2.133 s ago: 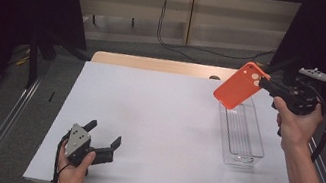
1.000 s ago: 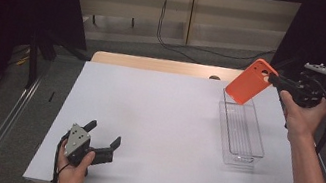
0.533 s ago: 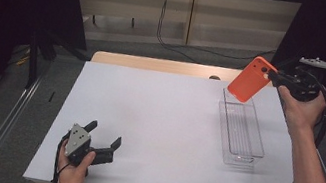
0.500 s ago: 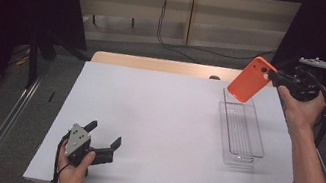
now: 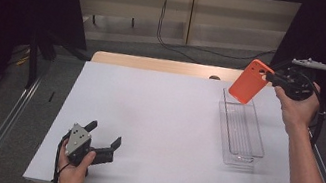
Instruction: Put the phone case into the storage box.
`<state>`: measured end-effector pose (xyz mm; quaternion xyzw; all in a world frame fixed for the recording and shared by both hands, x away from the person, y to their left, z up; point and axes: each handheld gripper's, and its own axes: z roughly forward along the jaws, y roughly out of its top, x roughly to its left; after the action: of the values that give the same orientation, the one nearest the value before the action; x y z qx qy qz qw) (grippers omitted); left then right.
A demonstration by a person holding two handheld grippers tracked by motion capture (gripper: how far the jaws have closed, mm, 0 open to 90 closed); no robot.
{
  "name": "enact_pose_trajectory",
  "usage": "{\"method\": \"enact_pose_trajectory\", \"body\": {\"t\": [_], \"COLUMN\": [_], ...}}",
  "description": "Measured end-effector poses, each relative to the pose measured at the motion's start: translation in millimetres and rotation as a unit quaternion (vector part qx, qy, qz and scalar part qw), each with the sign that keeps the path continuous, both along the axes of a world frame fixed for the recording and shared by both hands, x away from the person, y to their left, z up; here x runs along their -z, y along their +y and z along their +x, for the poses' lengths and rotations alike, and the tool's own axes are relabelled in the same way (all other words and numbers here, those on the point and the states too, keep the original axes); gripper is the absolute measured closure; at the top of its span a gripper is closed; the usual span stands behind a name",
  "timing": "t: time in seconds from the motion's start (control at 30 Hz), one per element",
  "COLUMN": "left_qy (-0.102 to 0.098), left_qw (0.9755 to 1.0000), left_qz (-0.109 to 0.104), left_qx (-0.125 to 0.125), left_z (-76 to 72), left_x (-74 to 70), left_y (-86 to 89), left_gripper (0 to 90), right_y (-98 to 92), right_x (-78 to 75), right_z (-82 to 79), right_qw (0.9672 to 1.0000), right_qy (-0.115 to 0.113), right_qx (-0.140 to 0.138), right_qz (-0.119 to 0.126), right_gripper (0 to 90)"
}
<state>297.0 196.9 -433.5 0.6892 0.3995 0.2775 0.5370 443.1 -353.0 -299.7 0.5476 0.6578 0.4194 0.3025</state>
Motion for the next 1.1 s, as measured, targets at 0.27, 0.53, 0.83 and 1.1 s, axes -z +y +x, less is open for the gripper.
{"method": "enact_pose_trajectory", "body": {"t": [0.27, 0.53, 0.83, 1.1], "left_qy": [0.000, 0.000, 0.001, 0.002], "left_qw": [1.0000, 1.0000, 1.0000, 1.0000], "left_qz": [0.001, 0.002, 0.002, 0.002], "left_qx": [0.001, 0.002, 0.001, 0.004], "left_z": [-0.1, 0.3, 0.1, 0.2], "left_x": [-0.3, -0.3, -0.4, -0.1], "left_y": [0.3, 0.8, 1.6, 1.0], "left_gripper": [2.1, 2.1, 2.1, 2.1], "right_y": [0.3, 2.6, 5.1, 10.2], "right_x": [8.4, 17.3, 24.4, 30.8], "right_z": [7.7, 14.6, 18.3, 19.6], "right_qw": [0.9999, 0.9996, 0.9991, 0.9988], "right_qy": [0.016, 0.025, 0.032, 0.032], "right_qx": [0.001, -0.002, -0.001, 0.003], "right_qz": [-0.005, -0.011, -0.026, -0.037], "right_gripper": [81.1, 81.1, 81.0, 81.0]}}
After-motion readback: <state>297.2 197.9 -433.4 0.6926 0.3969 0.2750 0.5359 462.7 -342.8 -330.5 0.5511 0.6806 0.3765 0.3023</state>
